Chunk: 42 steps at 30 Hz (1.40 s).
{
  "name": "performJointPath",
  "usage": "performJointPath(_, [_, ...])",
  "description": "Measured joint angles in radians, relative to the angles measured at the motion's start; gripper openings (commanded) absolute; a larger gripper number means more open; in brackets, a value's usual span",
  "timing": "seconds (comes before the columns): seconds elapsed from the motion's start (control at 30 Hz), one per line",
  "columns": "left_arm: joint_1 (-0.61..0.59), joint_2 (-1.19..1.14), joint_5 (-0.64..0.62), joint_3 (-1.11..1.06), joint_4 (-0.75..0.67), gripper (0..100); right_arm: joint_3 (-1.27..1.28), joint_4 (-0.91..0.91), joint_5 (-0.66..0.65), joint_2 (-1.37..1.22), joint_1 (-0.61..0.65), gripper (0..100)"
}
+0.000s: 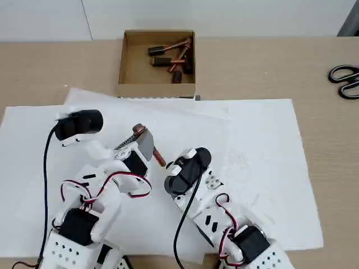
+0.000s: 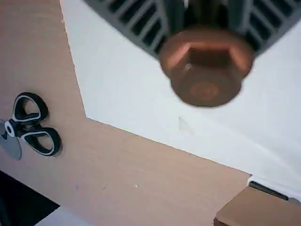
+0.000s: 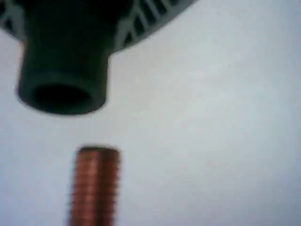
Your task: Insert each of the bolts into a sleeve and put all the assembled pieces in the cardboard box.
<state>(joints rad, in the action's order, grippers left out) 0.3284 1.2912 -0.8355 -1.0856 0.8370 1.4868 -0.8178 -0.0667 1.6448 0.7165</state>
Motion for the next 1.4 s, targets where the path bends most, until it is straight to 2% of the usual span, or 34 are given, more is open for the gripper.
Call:
performJointPath(0.27, [0.041,0.0,0.0,0.0,-0.003,1,0.0,0.0,0.0,0.0,0.0,0.2])
performJointPath(0.73, [0.044,-0.002,0.0,-0.037,-0.058,1,0.0,0.0,0.0,0.0,0.032,0.2])
performJointPath(1.4, [0.066,-0.002,0.006,-0.035,0.0,1,0.0,0.0,0.0,0.0,0.034,0.2])
